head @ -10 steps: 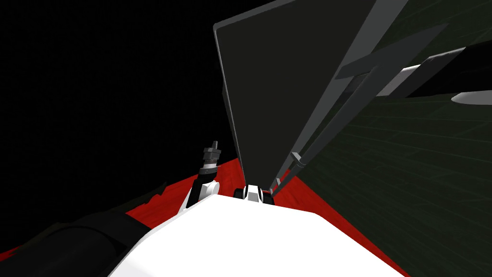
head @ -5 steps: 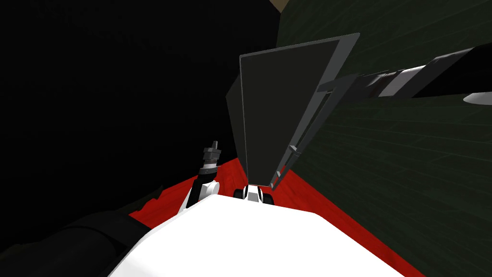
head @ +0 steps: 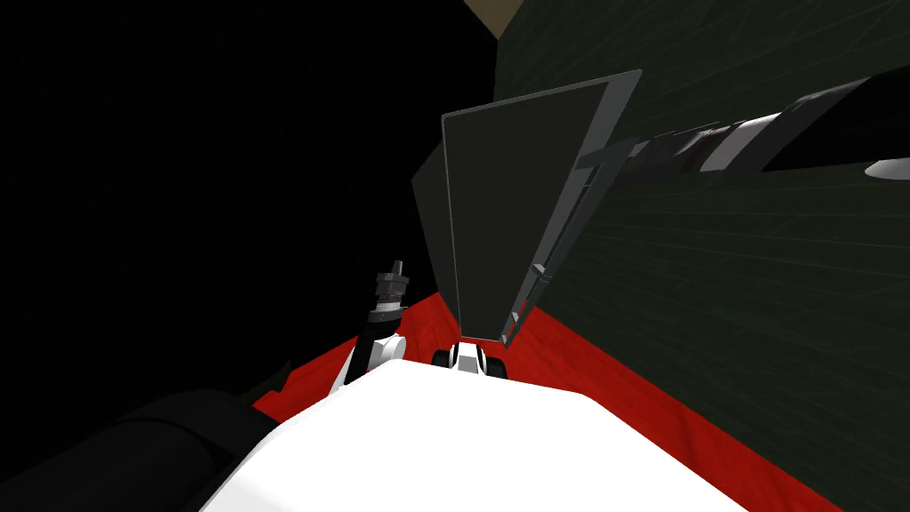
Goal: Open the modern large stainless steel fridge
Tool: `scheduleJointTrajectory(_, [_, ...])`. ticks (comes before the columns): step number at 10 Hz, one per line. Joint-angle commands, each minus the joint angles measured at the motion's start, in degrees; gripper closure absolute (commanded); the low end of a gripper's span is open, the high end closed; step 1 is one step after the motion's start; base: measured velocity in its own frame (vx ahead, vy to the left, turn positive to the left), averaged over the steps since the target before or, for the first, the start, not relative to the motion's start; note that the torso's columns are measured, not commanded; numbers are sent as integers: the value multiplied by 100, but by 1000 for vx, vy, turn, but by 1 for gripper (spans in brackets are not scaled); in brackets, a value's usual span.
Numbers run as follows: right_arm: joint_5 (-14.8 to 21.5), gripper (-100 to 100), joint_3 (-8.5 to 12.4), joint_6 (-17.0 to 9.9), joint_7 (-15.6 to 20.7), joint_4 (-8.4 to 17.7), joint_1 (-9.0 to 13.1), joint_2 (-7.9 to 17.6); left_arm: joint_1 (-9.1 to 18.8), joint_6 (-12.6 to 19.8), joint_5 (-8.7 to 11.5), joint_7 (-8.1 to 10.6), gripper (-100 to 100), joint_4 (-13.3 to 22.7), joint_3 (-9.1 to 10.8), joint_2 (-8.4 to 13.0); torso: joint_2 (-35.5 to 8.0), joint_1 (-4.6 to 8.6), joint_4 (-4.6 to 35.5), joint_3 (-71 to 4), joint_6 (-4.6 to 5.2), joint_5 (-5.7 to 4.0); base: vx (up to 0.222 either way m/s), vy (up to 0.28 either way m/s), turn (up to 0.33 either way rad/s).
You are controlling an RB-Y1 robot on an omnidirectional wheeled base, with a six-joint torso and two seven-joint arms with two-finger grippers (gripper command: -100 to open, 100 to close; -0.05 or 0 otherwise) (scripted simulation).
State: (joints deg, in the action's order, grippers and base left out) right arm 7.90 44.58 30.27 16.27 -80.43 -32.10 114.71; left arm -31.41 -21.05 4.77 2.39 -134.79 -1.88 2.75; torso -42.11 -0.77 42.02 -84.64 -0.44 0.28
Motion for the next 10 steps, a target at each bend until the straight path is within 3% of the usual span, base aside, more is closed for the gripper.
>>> scheduleJointTrajectory(1, [209,-100,-30,-19,-48,27,17,181,0,0,0,0,0,0,0,0,1,0,1,-1,1,1,-137,124,-172])
scheduleJointTrajectory(3, [316,-100,-43,-68,-49,133,15,321,0,0,0,0,0,0,0,0,19,3,4,-17,-3,6,-101,136,-166])
scheduleJointTrajectory(5, [241,-100,-59,-78,-5,161,-43,270,-1,0,0,0,0,0,1,1,43,25,5,-38,-9,8,-39,30,-65])
scheduleJointTrajectory(6, [245,100,-68,-75,-4,165,-48,257,-1,0,0,0,0,0,1,1,45,45,3,-40,0,-4,-16,-3,-13])
scheduleJointTrajectory(10, [345,100,-209,-206,-122,454,-41,304,0,0,0,0,0,0,0,0,-54,59,40,32,45,-21,-86,144,-153])
